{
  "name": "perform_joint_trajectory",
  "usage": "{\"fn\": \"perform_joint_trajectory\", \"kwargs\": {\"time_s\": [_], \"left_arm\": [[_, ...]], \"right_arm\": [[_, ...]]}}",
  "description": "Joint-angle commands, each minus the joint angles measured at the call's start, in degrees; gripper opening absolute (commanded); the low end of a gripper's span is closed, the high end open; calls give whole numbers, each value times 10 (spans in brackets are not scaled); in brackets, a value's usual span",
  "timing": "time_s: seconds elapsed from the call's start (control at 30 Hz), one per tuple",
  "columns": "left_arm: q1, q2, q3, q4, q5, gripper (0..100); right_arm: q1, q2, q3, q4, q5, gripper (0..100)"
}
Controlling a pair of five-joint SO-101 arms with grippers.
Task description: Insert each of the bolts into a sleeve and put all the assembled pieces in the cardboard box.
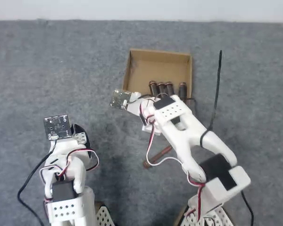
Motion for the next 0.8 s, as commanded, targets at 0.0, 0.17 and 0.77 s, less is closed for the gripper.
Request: {"fn": "perform_joint_trajectory", "kwargs": {"time_s": [0.0,0.17,0.77], "left_arm": [[1,-5,-7,-13,-5,26],[1,-5,-7,-13,-5,26],[1,-5,-7,-13,-5,27]], "right_arm": [[-1,6,-57,-3,8,126],[-1,34,-78,-7,9,126],[10,138,-128,-1,36,32]]}}
